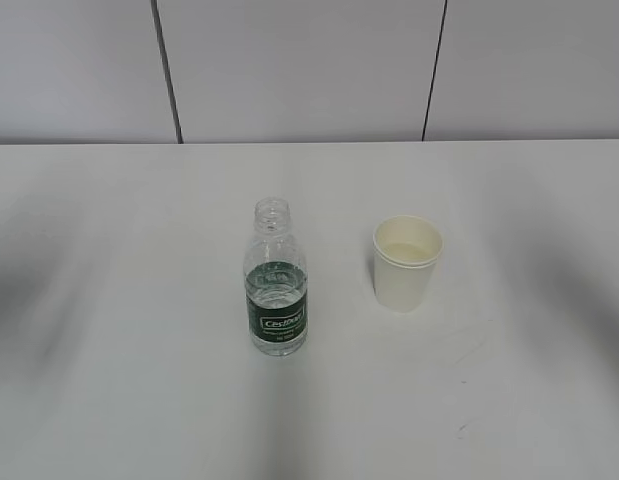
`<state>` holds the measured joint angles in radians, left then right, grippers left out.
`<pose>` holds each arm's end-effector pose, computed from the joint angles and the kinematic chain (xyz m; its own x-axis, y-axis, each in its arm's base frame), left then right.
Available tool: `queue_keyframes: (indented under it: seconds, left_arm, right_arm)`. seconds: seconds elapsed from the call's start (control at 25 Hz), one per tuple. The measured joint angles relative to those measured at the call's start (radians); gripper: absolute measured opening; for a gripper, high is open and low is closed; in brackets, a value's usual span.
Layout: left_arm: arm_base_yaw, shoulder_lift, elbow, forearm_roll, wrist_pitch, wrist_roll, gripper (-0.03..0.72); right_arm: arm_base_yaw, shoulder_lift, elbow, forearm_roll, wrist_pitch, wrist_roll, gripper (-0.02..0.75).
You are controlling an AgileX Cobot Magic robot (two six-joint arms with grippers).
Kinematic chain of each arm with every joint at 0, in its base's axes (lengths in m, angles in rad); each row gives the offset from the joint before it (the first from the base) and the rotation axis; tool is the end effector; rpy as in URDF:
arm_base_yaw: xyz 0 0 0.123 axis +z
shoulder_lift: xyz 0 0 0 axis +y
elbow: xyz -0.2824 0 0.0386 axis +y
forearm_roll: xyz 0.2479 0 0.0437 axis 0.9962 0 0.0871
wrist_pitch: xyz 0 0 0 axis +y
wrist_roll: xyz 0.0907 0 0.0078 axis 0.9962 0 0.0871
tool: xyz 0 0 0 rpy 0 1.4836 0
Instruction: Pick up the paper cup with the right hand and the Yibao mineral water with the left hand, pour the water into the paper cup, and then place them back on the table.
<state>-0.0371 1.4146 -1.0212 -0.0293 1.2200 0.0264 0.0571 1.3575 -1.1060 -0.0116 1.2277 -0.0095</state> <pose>0.2436 -0.0115 0.2624 -0.9976 0.0534 -0.0452 0.0546 0.9981 -0.0268 0.2446 0.0130 0.2982 -0.9816 -0.0695 -0.1777 -0.0683 0.9976 -0.0131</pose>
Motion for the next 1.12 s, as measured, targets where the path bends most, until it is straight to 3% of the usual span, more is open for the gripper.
queue_keyframes:
  seconds: [0.56, 1.12]
  left_arm:
    - [0.000, -0.216, 0.258, -0.025, -0.021, 0.000, 0.522]
    - [0.000, -0.577, 0.372, -0.026, -0.081, 0.001, 0.522]
  right_arm:
    - [0.000, -0.113, 0.201, 0.000, 0.000, 0.000, 0.589]
    - [0.000, -0.296, 0.405, 0.000, -0.002, 0.000, 0.586]
